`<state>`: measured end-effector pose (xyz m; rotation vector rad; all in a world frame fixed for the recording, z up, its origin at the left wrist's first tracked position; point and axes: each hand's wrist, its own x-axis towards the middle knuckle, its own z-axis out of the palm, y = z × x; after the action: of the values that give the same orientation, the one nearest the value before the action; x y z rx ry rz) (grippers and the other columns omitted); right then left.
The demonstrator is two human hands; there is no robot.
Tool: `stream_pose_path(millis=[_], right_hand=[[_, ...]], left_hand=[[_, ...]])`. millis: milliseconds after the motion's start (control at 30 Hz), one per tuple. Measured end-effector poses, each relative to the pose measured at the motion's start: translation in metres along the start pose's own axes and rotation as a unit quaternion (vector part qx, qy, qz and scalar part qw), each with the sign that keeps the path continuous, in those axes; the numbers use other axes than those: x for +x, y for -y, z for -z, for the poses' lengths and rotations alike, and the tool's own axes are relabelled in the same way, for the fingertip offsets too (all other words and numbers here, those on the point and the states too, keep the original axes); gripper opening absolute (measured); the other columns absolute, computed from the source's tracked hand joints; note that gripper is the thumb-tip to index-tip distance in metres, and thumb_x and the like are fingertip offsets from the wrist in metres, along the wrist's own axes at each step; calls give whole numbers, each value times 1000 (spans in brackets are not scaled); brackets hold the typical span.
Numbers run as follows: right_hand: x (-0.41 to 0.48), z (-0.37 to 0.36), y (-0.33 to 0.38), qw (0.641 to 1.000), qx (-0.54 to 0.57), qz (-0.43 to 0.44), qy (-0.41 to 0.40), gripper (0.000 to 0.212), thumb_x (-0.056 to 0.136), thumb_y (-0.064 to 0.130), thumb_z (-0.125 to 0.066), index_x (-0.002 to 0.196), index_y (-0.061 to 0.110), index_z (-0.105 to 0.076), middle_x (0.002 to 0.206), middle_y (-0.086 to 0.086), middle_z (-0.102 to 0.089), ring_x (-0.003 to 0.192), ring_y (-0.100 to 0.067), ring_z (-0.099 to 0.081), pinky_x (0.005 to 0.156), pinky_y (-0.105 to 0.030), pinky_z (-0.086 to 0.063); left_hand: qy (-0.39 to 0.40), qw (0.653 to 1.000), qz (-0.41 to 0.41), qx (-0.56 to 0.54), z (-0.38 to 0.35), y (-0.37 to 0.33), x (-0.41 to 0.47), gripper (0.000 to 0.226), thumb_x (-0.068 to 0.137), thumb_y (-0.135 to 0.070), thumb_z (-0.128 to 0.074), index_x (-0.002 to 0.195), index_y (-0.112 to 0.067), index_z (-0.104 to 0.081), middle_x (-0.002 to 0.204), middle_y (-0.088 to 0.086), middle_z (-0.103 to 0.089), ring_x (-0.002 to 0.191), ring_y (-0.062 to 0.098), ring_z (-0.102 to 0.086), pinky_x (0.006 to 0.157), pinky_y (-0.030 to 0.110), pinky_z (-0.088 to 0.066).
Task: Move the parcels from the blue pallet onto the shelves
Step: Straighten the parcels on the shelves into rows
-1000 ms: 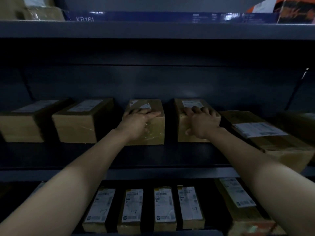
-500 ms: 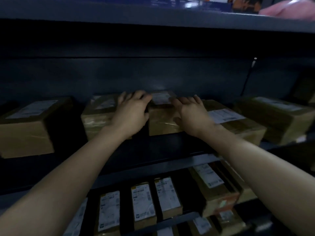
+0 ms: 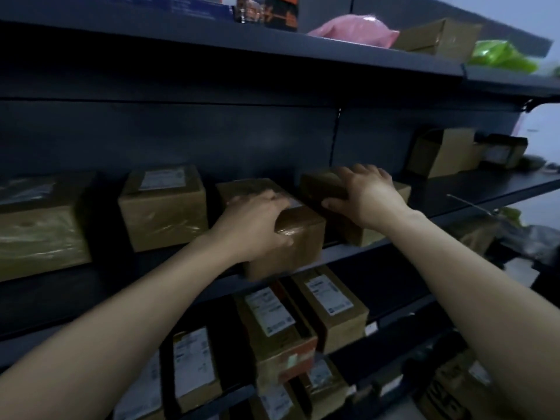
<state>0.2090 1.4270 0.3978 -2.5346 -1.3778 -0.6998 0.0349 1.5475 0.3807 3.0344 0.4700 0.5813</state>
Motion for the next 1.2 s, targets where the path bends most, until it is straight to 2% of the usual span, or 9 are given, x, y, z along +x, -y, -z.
stream_pose_path(millis=[100,200,300,400,467,600,933,1200], right_hand=[[7,-11,-44,999,12,39,33,77,81,64,-57,144,27,-35,144,-8,-43,132,-32,-32,110,-46,-21],[18,-21,-85,986,-7,75,149,95,68,70,-63,147,36,-23,154,0,-27,139,-31,-18,113,-49,-11],[32,-33,-107,974,-10,106,199,100,68,60,-68,148,45,-11,157,3,-20,140,-32,-18,114,-50,-17],[45,-47,-110,974,17,140,177,95,76,52,-68,150,41,-9,157,1,-21,140,-33,-23,113,-50,-22],[55,-56,-107,975,33,143,166,92,79,49,-67,150,38,-10,158,-1,-20,140,-33,-23,111,-50,-20],[77,-74,-103,979,25,131,156,87,83,47,-65,150,33,-12,157,-5,-21,140,-35,-22,112,-51,-17],[114,-100,-99,982,21,131,135,85,84,45,-65,151,30,-14,156,-8,-24,141,-35,-22,113,-50,-18],[123,-108,-94,984,16,121,128,84,86,44,-63,151,28,-12,156,-10,-22,141,-36,-20,115,-52,-15]], left_hand=[[48,997,35,42,-14,-19,17,70,77,-43,-69,139,-25,-43,143,-2,-44,128,20,-42,103,36,-37],[77,993,76,52,-23,-31,32,73,79,-35,-70,143,-25,-38,147,-2,-40,132,18,-38,106,32,-35],[74,990,114,33,-30,-38,47,72,79,-28,-71,143,-27,-38,149,-2,-38,135,17,-34,109,33,-32],[75,983,167,18,-36,-36,58,70,82,-25,-70,143,-35,-37,151,-3,-34,137,21,-29,110,39,-29],[78,977,197,13,-42,-31,63,69,84,-24,-67,143,-38,-34,152,-4,-31,137,23,-28,110,44,-28],[66,972,223,24,-52,-20,77,68,86,-24,-65,144,-40,-32,153,-4,-30,137,25,-27,109,44,-24],[73,968,240,2,-63,1,109,66,88,-24,-63,144,-40,-32,154,-5,-27,139,24,-24,110,44,-17],[75,969,237,3,-64,8,115,66,88,-26,-63,144,-41,-31,153,-6,-27,137,25,-23,108,43,-17]])
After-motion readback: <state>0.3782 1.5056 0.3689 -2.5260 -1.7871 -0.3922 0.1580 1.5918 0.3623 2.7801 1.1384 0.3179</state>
